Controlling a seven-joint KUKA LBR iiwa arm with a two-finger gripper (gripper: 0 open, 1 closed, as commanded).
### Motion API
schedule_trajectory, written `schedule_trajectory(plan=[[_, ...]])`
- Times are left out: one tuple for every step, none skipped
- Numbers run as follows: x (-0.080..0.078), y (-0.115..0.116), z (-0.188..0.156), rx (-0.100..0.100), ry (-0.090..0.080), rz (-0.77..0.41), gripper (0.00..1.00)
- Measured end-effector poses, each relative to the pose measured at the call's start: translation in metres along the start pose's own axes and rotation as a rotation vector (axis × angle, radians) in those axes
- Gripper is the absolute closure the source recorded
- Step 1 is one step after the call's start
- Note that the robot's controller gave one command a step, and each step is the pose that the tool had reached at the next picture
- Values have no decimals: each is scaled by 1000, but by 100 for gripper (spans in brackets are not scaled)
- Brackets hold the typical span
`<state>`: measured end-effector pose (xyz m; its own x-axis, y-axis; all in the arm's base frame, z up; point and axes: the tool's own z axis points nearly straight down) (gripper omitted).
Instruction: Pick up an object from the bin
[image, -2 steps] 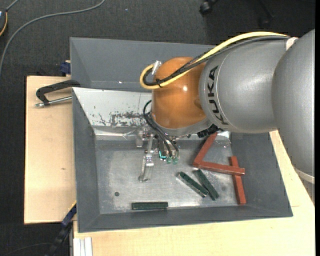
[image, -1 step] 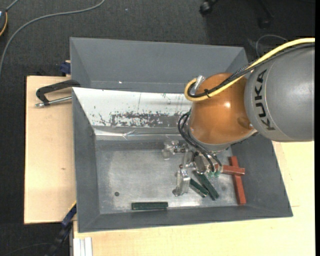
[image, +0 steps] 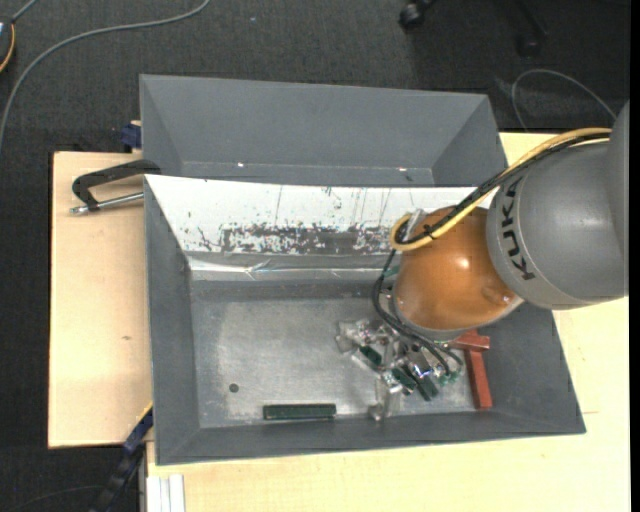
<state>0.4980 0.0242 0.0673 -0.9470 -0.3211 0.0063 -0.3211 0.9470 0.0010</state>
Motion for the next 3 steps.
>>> schedule_trajectory(plan=[[9,-63,-5,5,-12,14,0],[8,-59,-4,1,-11,8,100],[-13,-78,-31,4,-14,-174,100]])
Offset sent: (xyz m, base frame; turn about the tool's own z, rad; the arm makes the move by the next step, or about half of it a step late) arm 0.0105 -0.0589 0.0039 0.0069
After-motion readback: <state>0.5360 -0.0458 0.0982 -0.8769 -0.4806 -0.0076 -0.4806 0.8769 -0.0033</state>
